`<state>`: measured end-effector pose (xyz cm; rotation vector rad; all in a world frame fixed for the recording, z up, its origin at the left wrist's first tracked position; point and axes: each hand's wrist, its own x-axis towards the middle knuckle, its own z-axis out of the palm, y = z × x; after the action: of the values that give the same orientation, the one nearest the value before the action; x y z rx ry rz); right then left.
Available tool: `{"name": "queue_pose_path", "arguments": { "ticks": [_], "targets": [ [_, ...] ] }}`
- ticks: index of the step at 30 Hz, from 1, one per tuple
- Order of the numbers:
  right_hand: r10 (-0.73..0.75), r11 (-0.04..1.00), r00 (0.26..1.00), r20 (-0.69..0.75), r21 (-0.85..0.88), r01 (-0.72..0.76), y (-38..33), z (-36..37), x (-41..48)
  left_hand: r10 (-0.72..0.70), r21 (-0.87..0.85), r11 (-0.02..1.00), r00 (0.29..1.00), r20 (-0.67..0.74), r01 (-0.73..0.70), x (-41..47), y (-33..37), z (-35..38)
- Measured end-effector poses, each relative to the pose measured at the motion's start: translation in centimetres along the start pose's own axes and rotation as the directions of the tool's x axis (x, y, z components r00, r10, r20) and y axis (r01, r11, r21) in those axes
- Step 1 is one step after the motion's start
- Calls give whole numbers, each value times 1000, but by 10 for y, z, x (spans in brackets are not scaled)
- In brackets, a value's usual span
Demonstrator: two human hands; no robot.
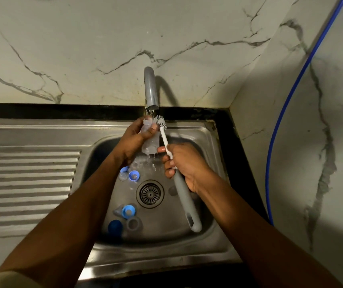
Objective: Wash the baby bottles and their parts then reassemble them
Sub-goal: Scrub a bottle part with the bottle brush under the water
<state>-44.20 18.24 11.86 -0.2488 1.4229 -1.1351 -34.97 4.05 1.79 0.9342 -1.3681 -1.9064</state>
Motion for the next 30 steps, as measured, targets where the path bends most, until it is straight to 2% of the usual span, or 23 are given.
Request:
{"name": "queue_pose_path", "arguments": {
  "ticks": [4,8,15,19,26,30],
  "targets": [
    [67,998,997,44,5,-68,-13,-3,-2,49,18,999,999,4,-49,-1,2,1],
    [118,992,991,63,25,-120,-16,-5,3,58,148,987,998,18,-60,1,1,-7],
    [147,984,988,55,93,-151,-3,-6,4,-15,265,964,998,59,-1,-7,-13,-15],
    [130,990,991,45,46,-132,10,-1,-14,-13,244,969,996,-86,34,-9,-19,-11],
    [102,989,994,35,103,-105,-3,10,-4,68,276,961,975,-211,-7,-12,-18,12],
    [83,996,996,37,18,-84,1,14,-16,23,254,965,946,-323,63,-8,-14,5]
  ]
}}
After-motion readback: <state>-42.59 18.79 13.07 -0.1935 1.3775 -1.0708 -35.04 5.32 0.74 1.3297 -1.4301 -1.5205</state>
